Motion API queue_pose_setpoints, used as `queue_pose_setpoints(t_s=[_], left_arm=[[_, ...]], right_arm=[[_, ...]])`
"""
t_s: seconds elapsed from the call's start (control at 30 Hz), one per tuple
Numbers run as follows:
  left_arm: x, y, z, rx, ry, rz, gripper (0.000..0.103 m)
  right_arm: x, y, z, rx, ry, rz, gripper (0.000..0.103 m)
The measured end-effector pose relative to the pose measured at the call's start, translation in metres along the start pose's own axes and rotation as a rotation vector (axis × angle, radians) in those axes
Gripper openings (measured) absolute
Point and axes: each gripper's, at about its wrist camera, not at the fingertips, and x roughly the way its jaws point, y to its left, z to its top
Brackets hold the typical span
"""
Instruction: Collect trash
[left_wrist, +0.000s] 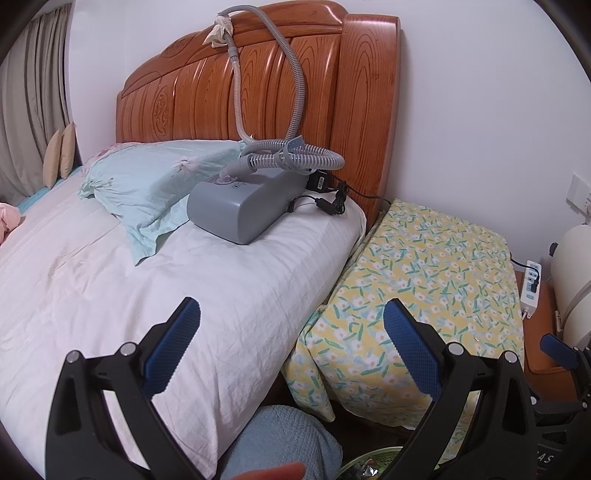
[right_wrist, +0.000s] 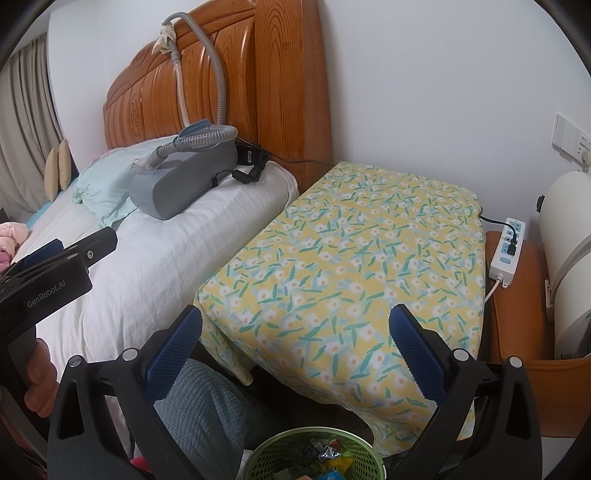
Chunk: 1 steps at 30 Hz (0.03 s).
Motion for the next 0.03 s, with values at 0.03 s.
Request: queue_pose_setpoints(t_s=[0.03], left_arm=[[0.0001, 0.0007, -0.0001, -0.003, 0.0, 0.0, 0.095]], right_arm=[[-0.0004, -0.0001, -0.0015, 0.001, 0.0, 0.001, 0.1]])
